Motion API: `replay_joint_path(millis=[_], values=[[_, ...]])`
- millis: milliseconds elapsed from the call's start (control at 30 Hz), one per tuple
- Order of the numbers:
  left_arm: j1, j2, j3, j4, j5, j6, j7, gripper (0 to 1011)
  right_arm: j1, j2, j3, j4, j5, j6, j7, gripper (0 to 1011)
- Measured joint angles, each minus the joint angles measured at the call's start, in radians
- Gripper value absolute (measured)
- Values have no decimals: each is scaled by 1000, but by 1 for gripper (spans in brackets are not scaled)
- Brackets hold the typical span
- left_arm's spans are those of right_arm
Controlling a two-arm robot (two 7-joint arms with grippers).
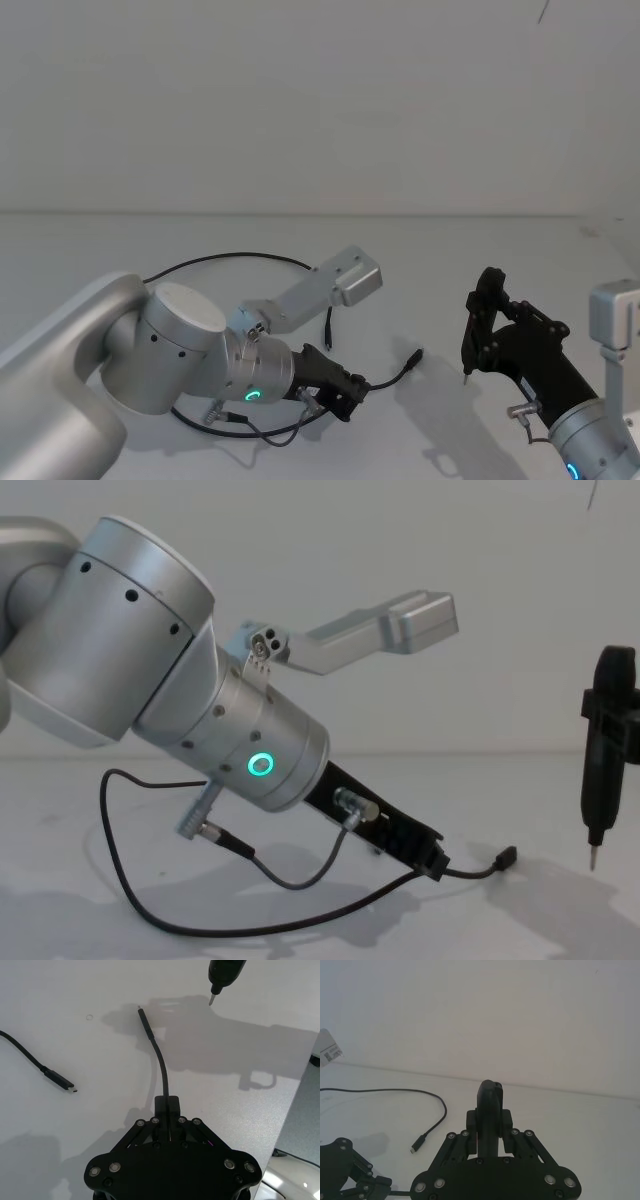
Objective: Pick up the data cable with the one hand.
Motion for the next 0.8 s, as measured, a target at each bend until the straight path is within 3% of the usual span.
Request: replay_joint_path(millis=[367,800], values=[[0,3,0,-5,10,-23,0,32,5,0,7,-4,-1,-10,9,279],[2,35,-14,-54,27,-133,-24,32,16,1,35,-45,3,-33,29,279]])
